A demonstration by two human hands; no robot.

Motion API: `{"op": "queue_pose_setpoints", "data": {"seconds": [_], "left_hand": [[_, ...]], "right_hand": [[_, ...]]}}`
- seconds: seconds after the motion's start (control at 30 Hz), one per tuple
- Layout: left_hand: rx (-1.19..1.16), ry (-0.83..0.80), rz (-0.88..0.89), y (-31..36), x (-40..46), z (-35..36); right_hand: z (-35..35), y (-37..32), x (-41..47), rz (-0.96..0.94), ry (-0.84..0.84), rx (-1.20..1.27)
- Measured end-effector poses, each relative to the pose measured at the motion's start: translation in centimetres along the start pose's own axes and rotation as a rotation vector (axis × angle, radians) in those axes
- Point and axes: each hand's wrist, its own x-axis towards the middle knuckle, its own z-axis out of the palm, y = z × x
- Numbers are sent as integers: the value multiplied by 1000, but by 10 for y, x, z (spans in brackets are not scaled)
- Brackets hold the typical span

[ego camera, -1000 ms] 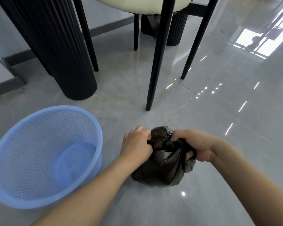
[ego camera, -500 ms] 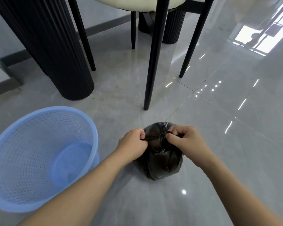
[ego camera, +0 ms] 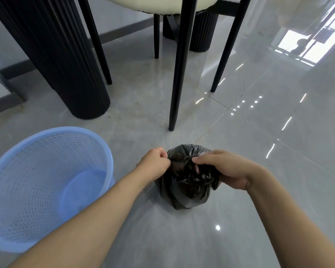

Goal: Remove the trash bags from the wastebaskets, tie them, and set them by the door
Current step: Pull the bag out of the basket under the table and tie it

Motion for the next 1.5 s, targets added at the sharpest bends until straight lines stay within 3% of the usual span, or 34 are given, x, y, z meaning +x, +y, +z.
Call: {"op": "queue_pose_setpoints", "data": {"seconds": [0.1, 0.23, 0.33, 0.43, 0.6, 0.77, 0.87, 0.97, 1.1, 1.13, 1.23, 1.4, 1.5], "left_hand": [[-100, -122, 52, 0, -9, -6], [-218, -28, 229, -3, -35, -20], [-15, 27, 348, -9, -53, -19], [210, 58, 444, -8, -61, -11], [213, 169, 506, -3, -57, 4], [-268, 49, 177, 17, -56, -6], [-379, -9, 84, 24, -56, -9], [-225, 42, 85, 25, -51, -11], [466, 120, 256, 33, -57, -13], [534, 145, 312, 36, -61, -12], [433, 162, 379, 39, -66, -9], [267, 98, 297, 42, -69, -7], [229, 102, 315, 41, -67, -7]], "right_hand": [[0, -1, -2, 12, -90, 320], [4, 8, 2, -47, -118, 542], [8, 11, 5, -103, 35, 537], [9, 10, 6, -111, 65, 482], [19, 2, -1, -78, 162, 263], [31, 4, 0, -238, 602, -804], [37, 13, 1, -461, 883, -1131], [38, 14, -1, -476, 987, -1191], [41, 11, 3, -533, 1011, -1182], [41, 10, 4, -543, 1012, -1179], [36, 9, 3, -545, 1012, -1258], [28, 5, -3, -490, 1101, -1263], [22, -1, -4, -531, 1015, -1202]]}}
